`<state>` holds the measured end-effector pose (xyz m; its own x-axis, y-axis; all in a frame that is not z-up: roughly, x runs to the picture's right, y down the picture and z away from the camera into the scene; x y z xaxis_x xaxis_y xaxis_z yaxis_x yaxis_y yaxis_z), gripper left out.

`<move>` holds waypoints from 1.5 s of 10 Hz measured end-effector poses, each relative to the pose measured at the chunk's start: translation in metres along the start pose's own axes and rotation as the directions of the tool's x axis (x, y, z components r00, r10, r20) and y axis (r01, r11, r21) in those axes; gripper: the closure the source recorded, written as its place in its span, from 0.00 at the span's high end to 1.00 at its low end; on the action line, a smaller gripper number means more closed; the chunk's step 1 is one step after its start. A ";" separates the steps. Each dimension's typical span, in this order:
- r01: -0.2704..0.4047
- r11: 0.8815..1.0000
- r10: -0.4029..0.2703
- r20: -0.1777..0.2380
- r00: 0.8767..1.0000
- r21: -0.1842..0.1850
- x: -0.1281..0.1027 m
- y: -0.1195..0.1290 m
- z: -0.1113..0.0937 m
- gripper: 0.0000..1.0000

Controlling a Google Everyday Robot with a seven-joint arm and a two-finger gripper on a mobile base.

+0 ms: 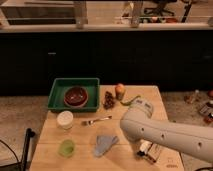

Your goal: Wipe table surface with towel

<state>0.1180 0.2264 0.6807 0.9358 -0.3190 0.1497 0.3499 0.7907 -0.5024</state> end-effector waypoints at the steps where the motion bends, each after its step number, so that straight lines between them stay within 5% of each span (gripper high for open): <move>1: 0.010 1.000 -0.010 0.009 1.000 0.003 -0.004 0.000 0.003 0.80; 15: 0.086 0.996 -0.089 0.096 0.991 0.030 -0.032 -0.003 0.035 0.80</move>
<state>0.0882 0.2527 0.7074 0.9008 -0.3364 0.2745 0.4304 0.7757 -0.4616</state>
